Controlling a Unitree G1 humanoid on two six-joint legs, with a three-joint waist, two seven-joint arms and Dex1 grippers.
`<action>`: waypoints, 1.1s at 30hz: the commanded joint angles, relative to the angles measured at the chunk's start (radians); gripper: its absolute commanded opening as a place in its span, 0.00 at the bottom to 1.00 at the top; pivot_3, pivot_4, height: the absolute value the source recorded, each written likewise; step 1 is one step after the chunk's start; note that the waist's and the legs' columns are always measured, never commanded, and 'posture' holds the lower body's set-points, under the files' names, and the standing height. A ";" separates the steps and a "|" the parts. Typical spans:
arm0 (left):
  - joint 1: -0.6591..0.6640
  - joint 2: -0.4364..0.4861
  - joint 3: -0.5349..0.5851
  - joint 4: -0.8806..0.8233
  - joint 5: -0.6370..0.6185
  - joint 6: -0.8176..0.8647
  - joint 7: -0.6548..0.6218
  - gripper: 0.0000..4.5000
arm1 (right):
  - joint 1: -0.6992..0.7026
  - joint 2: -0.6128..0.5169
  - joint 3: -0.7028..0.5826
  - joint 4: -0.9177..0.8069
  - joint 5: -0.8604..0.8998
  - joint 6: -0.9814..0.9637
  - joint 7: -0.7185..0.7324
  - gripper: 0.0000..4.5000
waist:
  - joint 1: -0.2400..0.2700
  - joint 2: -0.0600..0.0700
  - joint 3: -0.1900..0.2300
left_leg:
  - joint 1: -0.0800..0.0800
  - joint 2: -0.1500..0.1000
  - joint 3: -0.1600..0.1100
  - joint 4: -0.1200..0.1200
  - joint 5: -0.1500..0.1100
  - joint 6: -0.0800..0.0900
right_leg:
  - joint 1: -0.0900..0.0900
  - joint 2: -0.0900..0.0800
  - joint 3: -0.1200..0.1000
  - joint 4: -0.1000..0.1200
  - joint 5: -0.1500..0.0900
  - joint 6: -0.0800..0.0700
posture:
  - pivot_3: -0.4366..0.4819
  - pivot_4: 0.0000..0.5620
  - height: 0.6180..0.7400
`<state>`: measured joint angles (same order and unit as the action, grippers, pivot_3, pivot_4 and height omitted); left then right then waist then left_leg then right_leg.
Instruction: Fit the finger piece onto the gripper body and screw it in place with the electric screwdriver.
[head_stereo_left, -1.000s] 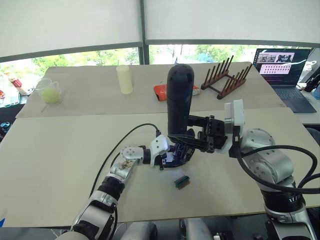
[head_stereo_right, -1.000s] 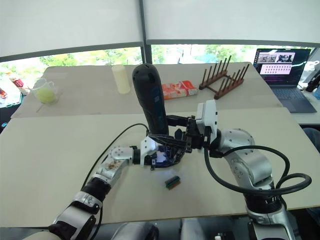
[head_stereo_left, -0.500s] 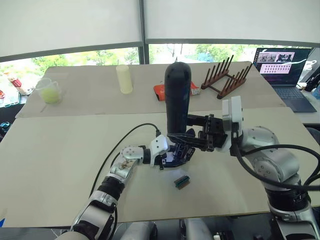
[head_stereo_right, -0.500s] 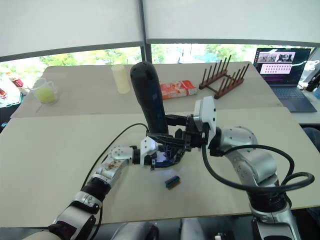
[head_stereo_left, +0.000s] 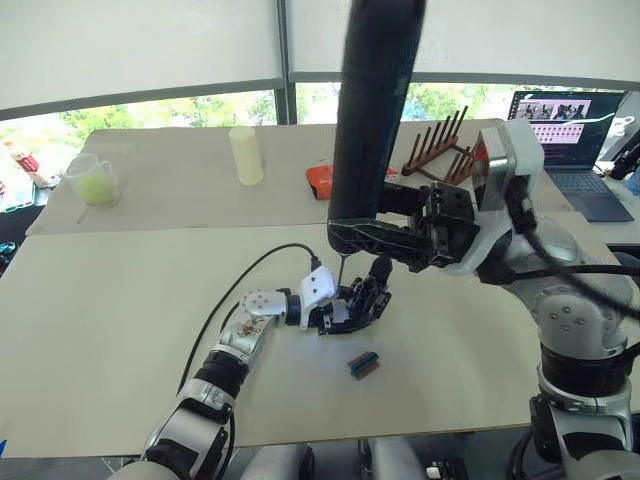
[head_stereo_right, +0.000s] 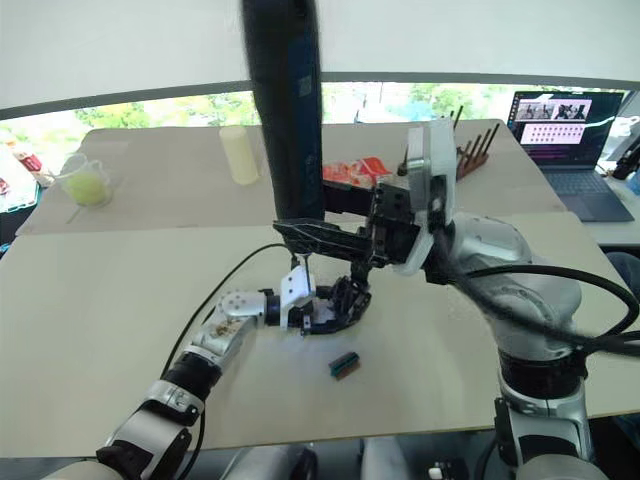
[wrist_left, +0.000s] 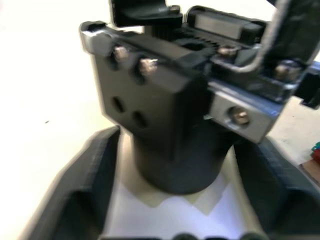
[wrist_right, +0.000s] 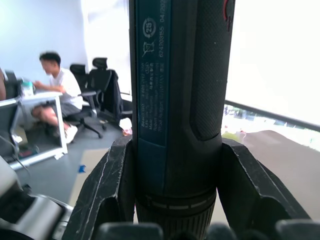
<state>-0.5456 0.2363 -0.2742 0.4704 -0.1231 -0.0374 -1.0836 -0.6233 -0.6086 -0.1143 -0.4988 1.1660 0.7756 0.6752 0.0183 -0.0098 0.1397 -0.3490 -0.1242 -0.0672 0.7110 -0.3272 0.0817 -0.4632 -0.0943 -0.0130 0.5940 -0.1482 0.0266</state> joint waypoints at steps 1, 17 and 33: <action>0.021 0.070 0.037 -0.079 -0.023 0.050 -0.026 1.00 | -0.019 -0.116 -0.132 0.008 0.289 0.107 -0.078 0.42 | -0.004 0.000 0.000 | -0.001 0.000 0.000 0.000 0.000 0.000 | -0.001 0.000 0.000 0.000 0.000 0.000 | 0.48 0.27 1.00; 0.247 0.555 0.172 -0.679 -0.284 0.443 -0.253 1.00 | 0.130 -0.610 0.177 0.641 0.037 0.497 0.092 0.42 | -0.005 0.013 0.012 | -0.005 0.000 0.002 0.000 -0.002 0.004 | -0.003 -0.005 0.001 -0.001 0.000 0.000 | 0.48 0.27 1.00; 0.291 0.791 0.388 -0.592 -0.398 0.562 -0.350 1.00 | 0.352 -0.801 0.000 0.786 -0.532 -0.392 0.898 0.99 | -0.008 0.014 0.014 | -0.009 0.001 0.005 0.000 -0.001 0.002 | -0.010 0.002 -0.001 0.000 -0.001 0.001 | 0.48 0.27 1.00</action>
<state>-0.2621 0.9936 0.0556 -0.1335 -0.5084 0.5312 -1.4033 -0.3048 -1.3820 -0.0113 0.2758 0.6512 0.5014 1.4882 0.0107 0.0047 0.1537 -0.3574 -0.1234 -0.0618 0.7105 -0.3285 0.0833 -0.4729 -0.0925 -0.0143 0.5940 -0.1490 0.0273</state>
